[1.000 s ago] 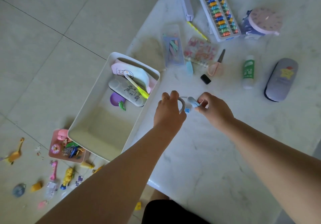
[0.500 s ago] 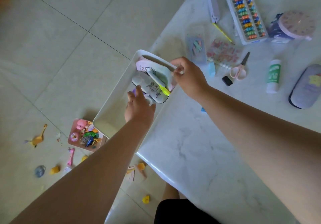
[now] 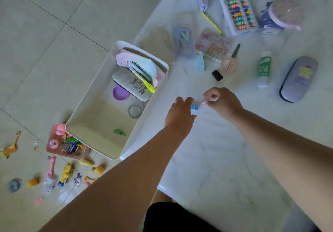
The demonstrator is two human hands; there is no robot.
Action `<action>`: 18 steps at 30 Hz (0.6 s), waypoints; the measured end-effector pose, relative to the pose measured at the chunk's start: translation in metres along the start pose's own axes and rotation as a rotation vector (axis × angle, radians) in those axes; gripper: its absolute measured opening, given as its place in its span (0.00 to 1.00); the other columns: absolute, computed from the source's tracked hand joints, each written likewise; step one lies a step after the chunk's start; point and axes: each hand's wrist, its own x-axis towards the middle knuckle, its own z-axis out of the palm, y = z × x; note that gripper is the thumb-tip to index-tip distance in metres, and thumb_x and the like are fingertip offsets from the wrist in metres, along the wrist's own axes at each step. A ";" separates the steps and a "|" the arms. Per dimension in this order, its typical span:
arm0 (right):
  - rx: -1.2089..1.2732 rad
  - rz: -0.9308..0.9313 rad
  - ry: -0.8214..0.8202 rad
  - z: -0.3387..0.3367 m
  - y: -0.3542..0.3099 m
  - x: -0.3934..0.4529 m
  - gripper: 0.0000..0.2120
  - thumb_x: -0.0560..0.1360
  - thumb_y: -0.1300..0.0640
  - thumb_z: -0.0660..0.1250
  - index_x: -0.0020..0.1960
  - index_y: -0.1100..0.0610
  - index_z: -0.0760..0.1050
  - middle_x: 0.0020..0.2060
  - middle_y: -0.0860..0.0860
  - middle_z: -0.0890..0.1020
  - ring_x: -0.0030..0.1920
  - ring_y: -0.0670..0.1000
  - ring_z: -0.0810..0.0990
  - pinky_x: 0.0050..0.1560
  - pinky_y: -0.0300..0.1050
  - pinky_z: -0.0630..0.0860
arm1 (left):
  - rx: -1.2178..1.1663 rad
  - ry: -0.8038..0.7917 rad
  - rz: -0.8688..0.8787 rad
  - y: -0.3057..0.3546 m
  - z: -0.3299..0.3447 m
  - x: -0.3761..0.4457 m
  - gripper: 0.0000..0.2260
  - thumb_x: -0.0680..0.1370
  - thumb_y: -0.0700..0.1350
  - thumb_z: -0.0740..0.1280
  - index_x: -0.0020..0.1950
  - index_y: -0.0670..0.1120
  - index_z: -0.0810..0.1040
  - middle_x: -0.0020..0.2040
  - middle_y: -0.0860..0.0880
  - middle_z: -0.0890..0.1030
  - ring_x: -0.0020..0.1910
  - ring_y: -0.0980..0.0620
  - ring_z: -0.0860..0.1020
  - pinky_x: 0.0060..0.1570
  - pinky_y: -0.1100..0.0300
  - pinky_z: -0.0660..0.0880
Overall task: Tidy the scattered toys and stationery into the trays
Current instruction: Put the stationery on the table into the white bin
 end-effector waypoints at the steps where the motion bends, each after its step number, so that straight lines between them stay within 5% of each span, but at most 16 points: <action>1: -0.018 -0.014 -0.015 0.006 0.003 0.002 0.08 0.73 0.56 0.70 0.52 0.50 0.80 0.50 0.51 0.81 0.49 0.50 0.80 0.43 0.39 0.71 | 0.011 -0.017 -0.001 0.002 0.007 0.005 0.19 0.78 0.44 0.67 0.67 0.49 0.68 0.59 0.44 0.70 0.56 0.45 0.75 0.54 0.53 0.75; 6: -0.101 -0.007 0.051 0.025 0.007 0.008 0.06 0.76 0.59 0.66 0.49 0.52 0.81 0.48 0.52 0.79 0.45 0.52 0.79 0.41 0.41 0.74 | 0.023 -0.044 -0.062 0.007 0.024 0.024 0.14 0.76 0.37 0.65 0.61 0.48 0.71 0.56 0.44 0.69 0.52 0.42 0.75 0.48 0.51 0.77; 10: -0.052 0.065 0.070 0.024 -0.005 0.007 0.07 0.78 0.58 0.63 0.51 0.52 0.80 0.49 0.51 0.82 0.47 0.51 0.79 0.41 0.40 0.70 | 0.077 -0.034 -0.038 0.001 0.011 0.023 0.08 0.79 0.42 0.64 0.58 0.44 0.73 0.55 0.43 0.71 0.51 0.41 0.76 0.45 0.51 0.75; 18: 0.166 -0.123 0.022 0.006 -0.110 0.011 0.07 0.77 0.49 0.65 0.49 0.51 0.77 0.46 0.48 0.83 0.47 0.51 0.81 0.39 0.41 0.71 | -0.125 0.350 -0.156 -0.032 -0.074 -0.009 0.09 0.79 0.46 0.64 0.55 0.42 0.74 0.54 0.44 0.75 0.47 0.43 0.77 0.43 0.53 0.73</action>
